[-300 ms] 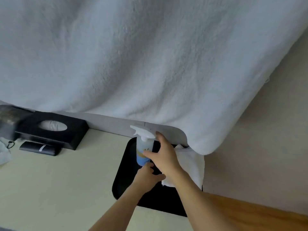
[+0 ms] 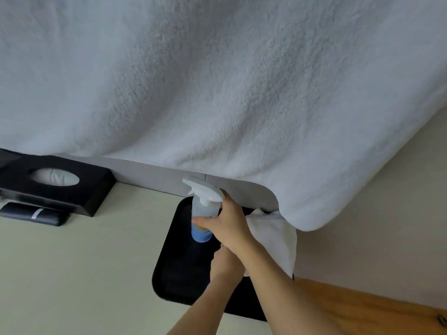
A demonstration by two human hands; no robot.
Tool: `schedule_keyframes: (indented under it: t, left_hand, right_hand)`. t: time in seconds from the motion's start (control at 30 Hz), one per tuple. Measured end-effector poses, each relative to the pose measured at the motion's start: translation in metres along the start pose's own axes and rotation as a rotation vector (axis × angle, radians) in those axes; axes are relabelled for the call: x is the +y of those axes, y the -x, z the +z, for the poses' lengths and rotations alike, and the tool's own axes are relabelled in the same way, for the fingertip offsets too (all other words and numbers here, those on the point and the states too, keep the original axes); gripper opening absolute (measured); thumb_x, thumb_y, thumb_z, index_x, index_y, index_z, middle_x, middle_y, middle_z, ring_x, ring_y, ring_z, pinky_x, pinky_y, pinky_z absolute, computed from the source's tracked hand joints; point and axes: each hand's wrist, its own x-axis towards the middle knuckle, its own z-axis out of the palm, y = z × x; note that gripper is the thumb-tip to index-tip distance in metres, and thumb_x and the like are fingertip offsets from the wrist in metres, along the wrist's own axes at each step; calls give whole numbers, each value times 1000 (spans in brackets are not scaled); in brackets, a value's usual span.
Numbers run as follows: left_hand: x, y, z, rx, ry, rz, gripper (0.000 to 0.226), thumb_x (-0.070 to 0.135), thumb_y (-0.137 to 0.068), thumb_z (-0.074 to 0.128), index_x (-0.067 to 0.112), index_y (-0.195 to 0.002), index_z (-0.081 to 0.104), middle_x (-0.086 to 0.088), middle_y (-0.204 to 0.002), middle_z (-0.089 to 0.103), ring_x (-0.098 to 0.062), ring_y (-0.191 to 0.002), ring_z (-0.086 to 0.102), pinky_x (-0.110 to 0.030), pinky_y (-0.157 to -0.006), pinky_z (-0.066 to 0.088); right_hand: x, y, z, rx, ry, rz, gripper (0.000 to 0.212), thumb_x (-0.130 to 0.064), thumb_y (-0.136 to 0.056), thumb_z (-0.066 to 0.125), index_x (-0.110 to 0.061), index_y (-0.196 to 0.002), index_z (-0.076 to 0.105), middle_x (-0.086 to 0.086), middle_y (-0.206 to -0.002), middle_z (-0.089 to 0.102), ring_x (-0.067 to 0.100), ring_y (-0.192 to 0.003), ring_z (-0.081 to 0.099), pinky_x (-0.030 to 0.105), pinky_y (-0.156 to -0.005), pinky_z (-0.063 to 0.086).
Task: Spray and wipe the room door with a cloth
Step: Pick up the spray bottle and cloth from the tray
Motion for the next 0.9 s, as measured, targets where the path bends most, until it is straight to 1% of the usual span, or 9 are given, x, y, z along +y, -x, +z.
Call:
schedule_keyframes:
  t: [0.1,0.23,0.33,0.43,0.53,0.63,0.73,0.83,0.9]
  left_hand:
    - [5,0,3,-61,-24,-2,13,15,-102,46,13,-103,59,0,-93,59,-12,-81,54,-26,-80,51]
    - [4,4,-9,-87,75,-14,25,17,-99,48,17,-73,48,4,-74,50,-8,-63,46,-20,-57,38]
    - [-10,11,-34,-155,202,-21,13,22,-92,55,11,-88,61,0,-83,61,-12,-74,56,-22,-63,42]
    - [-39,23,-59,-155,252,-50,11,14,-87,57,13,-77,50,2,-74,52,-11,-68,48,-22,-60,37]
    - [-56,31,-80,-148,295,-94,12,19,-79,57,9,-82,51,-1,-79,53,-15,-73,48,-27,-67,39]
    - [-54,27,-81,-209,231,-105,14,18,-85,62,8,-93,54,-1,-89,59,-14,-79,54,-28,-73,47]
    - [-35,27,-69,-170,164,-137,40,35,-82,75,15,-90,41,3,-84,53,-9,-71,49,-22,-63,43]
    - [-23,28,-60,-86,349,-235,36,23,-90,67,13,-88,33,-27,-94,52,-15,-68,43,-45,-83,54]
    - [-24,22,-59,-111,360,-236,40,21,-82,75,10,-94,39,-12,-88,54,-12,-69,46,-42,-76,55]
  right_hand:
    - [2,1,-7,26,79,-4,69,-37,-61,86,-24,-121,54,-10,-110,63,9,-104,58,26,-90,51]
    - [3,6,-18,68,161,-19,66,-38,-59,86,-19,-115,55,-8,-103,64,11,-97,60,24,-81,52]
    - [3,9,-19,85,204,-20,62,-39,-56,87,-17,-104,55,-8,-94,62,12,-89,60,24,-73,50]
    - [3,11,-20,180,156,-23,61,-40,-55,86,-15,-99,52,-3,-92,60,15,-86,59,27,-71,51]
    - [0,18,-23,220,1,20,63,-34,-58,86,-18,-107,50,-1,-99,59,14,-93,58,22,-77,49]
    - [-5,26,-25,229,-97,24,65,-31,-60,85,-27,-112,45,-6,-104,57,11,-99,58,16,-78,46]
    - [-9,36,-33,320,-148,6,62,-28,-64,84,-29,-118,52,-12,-109,59,4,-103,58,21,-89,47]
    - [-7,49,-49,444,-197,-21,51,-25,-65,84,-36,-107,58,-15,-104,64,-2,-97,61,17,-88,49]
    - [-2,58,-61,501,-265,-4,48,-16,-65,85,-36,-102,60,-20,-96,68,-6,-94,62,6,-80,46]
